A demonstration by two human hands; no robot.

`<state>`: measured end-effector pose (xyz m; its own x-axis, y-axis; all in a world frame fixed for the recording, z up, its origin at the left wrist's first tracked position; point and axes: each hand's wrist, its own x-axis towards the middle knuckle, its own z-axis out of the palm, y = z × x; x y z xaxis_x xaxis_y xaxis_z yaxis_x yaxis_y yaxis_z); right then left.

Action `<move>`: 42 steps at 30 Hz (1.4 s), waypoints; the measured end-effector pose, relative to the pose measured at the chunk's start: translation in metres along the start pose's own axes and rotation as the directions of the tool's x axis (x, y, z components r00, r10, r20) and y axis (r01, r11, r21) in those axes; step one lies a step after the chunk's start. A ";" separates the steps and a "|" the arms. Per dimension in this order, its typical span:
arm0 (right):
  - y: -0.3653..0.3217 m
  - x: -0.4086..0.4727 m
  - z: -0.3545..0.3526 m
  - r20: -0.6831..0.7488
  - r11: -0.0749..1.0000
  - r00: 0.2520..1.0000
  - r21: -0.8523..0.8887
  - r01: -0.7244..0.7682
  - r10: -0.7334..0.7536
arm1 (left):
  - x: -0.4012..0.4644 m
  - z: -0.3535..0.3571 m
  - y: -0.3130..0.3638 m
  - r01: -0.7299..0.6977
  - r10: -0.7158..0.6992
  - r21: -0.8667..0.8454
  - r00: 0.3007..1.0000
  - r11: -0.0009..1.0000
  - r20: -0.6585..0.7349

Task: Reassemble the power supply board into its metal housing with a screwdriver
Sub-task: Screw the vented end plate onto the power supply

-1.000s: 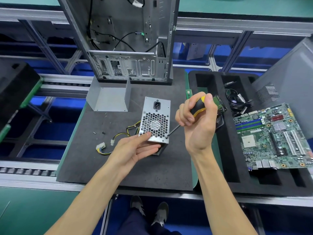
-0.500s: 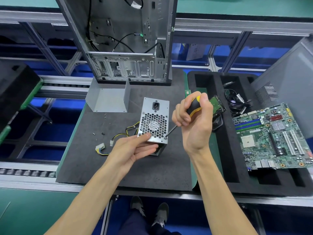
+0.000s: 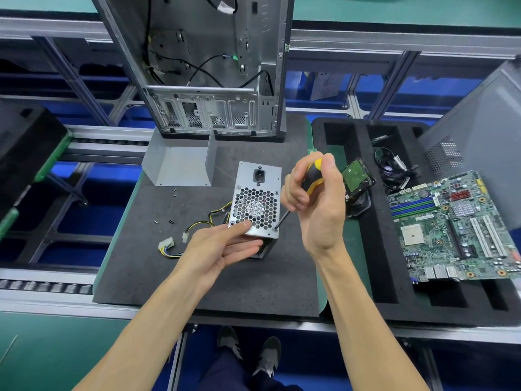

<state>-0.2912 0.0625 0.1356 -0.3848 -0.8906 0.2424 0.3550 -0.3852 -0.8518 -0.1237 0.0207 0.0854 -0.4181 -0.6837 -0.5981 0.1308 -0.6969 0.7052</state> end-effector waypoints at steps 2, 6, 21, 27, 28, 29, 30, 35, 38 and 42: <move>0.000 0.000 0.002 0.039 0.999 0.998 -0.030 -0.037 0.039 | 0.000 0.000 0.000 -0.001 0.001 0.008 1.000 1.000 -0.002; -0.007 -0.001 0.008 0.065 0.982 0.997 -0.188 -0.017 0.029 | -0.001 0.001 0.001 -0.002 0.002 0.006 1.000 1.000 -0.006; -0.016 0.001 0.014 0.120 0.967 0.993 -0.253 0.017 0.014 | 0.001 0.001 0.000 0.005 -0.005 -0.017 1.000 1.000 -0.012; -0.014 -0.003 0.013 0.105 0.966 0.992 -0.257 -0.034 0.063 | 0.000 -0.001 0.000 0.011 -0.011 -0.024 1.000 1.000 -0.007; -0.015 -0.003 0.014 0.101 0.970 0.994 -0.243 -0.026 0.052 | 0.000 -0.001 0.000 0.011 -0.011 -0.022 1.000 1.000 -0.008; -0.016 -0.003 0.015 0.100 0.971 0.994 -0.240 -0.011 0.036 | 0.000 0.000 0.000 0.010 -0.010 -0.020 1.000 1.000 -0.007; -0.016 -0.003 0.015 0.104 0.973 0.994 -0.232 -0.002 0.027 | 0.000 0.000 0.000 0.010 -0.010 -0.021 1.000 1.000 -0.007; -0.017 -0.002 0.013 0.096 0.978 0.995 -0.206 0.019 0.001 | -0.002 -0.001 0.001 0.014 -0.015 -0.028 1.000 1.000 -0.015; -0.017 -0.003 0.014 0.046 0.977 0.999 -0.213 0.012 -0.003 | -0.003 0.001 0.000 0.009 -0.010 -0.031 1.000 0.999 -0.013; -0.023 -0.001 0.015 0.159 0.975 0.982 -0.210 -0.071 0.106 | -0.004 0.003 0.001 0.005 -0.005 -0.026 1.000 1.000 -0.002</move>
<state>-0.2860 0.0683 0.1616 -0.2050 -0.9534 0.2214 0.1943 -0.2613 -0.9455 -0.1242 0.0234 0.0896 -0.4167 -0.6805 -0.6027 0.1520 -0.7058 0.6919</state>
